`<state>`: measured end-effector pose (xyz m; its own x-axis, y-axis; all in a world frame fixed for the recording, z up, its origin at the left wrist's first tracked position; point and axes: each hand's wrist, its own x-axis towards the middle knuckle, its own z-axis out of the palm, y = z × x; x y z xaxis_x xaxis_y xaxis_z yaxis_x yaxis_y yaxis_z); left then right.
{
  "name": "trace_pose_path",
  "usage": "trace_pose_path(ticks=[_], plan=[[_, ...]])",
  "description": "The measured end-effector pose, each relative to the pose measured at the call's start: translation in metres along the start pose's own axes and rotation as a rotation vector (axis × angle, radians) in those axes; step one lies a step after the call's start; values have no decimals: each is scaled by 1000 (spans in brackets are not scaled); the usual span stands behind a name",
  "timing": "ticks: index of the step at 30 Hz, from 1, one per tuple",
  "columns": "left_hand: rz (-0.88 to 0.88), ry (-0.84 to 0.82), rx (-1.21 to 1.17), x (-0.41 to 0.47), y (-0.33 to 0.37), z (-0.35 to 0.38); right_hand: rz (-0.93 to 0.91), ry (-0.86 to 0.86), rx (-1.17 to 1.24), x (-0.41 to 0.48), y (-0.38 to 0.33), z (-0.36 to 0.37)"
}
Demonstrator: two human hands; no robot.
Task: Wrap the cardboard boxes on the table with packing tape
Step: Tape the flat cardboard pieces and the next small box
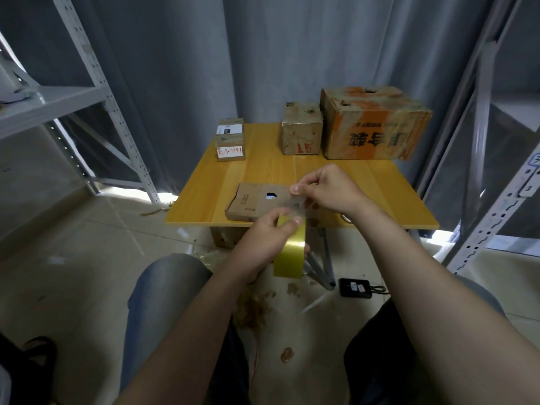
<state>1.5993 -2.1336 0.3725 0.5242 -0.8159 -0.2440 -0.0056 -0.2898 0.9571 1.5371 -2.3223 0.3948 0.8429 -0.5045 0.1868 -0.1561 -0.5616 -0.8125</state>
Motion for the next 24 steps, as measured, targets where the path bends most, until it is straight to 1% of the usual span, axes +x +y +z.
trace_pose_path(ticks=[3,5,7,9,10,13,16,19,24], plan=[[30,16,67,4,0,0,24,-5,-24,7,0,-1],[-9,36,51,5,-1,-4,33,22,-17,14,0,-4],[-91,-25,104,3,-7,-8,45,101,-18,24,-1,-10],[-156,-126,30,-3,-15,-3,48,130,-63,34,-1,-15],[-155,-138,-20,-5,-19,0,54,132,-82,39,-1,-16],[-114,-95,-62,-2,-28,9,119,154,-120,58,5,-17],[-124,-30,0,4,-29,7,182,121,-128,73,12,-15],[-150,-44,-32,7,-26,6,214,91,-180,79,19,-6],[-190,-94,-89,15,-25,5,297,134,-237,85,39,4]])
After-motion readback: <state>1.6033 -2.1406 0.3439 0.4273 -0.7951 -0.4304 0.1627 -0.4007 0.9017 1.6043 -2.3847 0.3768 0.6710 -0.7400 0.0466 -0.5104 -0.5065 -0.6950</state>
